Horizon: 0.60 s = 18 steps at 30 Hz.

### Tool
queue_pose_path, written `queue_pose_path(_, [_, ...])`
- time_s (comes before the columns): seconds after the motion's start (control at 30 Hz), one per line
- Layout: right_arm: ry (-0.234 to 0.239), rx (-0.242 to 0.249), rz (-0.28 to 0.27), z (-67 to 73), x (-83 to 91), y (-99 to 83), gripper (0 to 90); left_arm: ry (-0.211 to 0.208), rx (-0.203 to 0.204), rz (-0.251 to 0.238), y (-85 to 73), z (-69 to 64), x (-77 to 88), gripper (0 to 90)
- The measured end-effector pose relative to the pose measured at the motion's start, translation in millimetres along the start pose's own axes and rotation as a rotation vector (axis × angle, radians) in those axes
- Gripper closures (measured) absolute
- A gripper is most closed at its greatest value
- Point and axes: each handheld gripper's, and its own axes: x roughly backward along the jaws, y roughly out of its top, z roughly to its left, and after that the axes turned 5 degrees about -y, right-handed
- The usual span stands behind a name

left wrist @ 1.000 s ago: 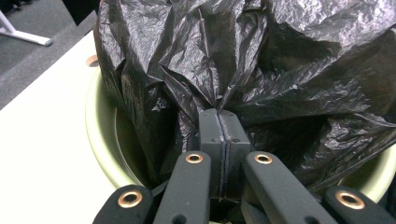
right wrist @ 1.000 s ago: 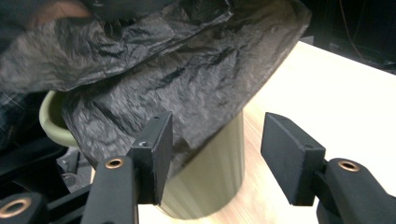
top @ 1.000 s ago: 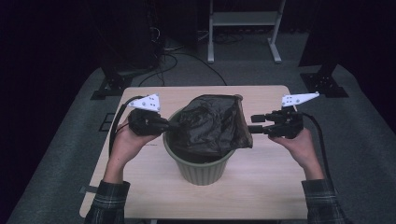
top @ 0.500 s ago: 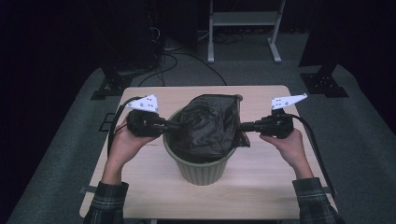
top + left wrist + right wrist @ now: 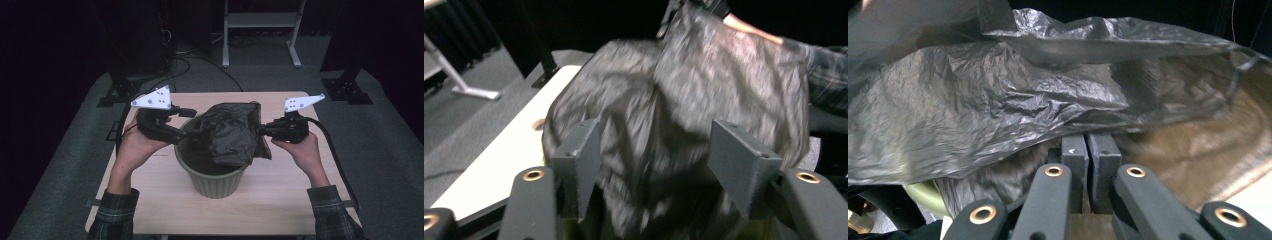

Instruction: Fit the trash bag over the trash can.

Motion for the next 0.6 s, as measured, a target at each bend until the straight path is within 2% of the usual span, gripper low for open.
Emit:
queue_pose_path(0.17, [0.001,0.020,0.022,4.0,-7.1,7.6,87.0,-0.036,-0.030,-0.017,19.2,-4.4,-11.5,34.7])
queue_pose_path(0.27, [0.002,0.023,0.024,4.3,-8.3,8.7,86.8,-0.063,-0.040,-0.010,26.9,-5.4,-22.9,34.4])
queue_pose_path(0.37, [0.004,0.025,0.024,4.6,-8.3,8.8,86.7,-0.080,-0.036,0.007,30.5,-2.5,-36.6,34.1])
queue_pose_path(0.47, [0.004,0.030,0.028,5.1,-7.9,8.8,86.6,-0.116,-0.026,0.014,30.3,0.9,-50.5,34.4])
queue_pose_path(0.53, [0.007,0.030,0.026,5.5,-7.5,8.8,86.5,-0.137,-0.022,0.029,28.9,3.6,-59.8,37.1])
queue_pose_path(0.6, [0.007,0.029,0.025,5.5,-7.2,8.9,86.4,-0.155,-0.024,0.041,27.5,5.1,-65.7,47.4])
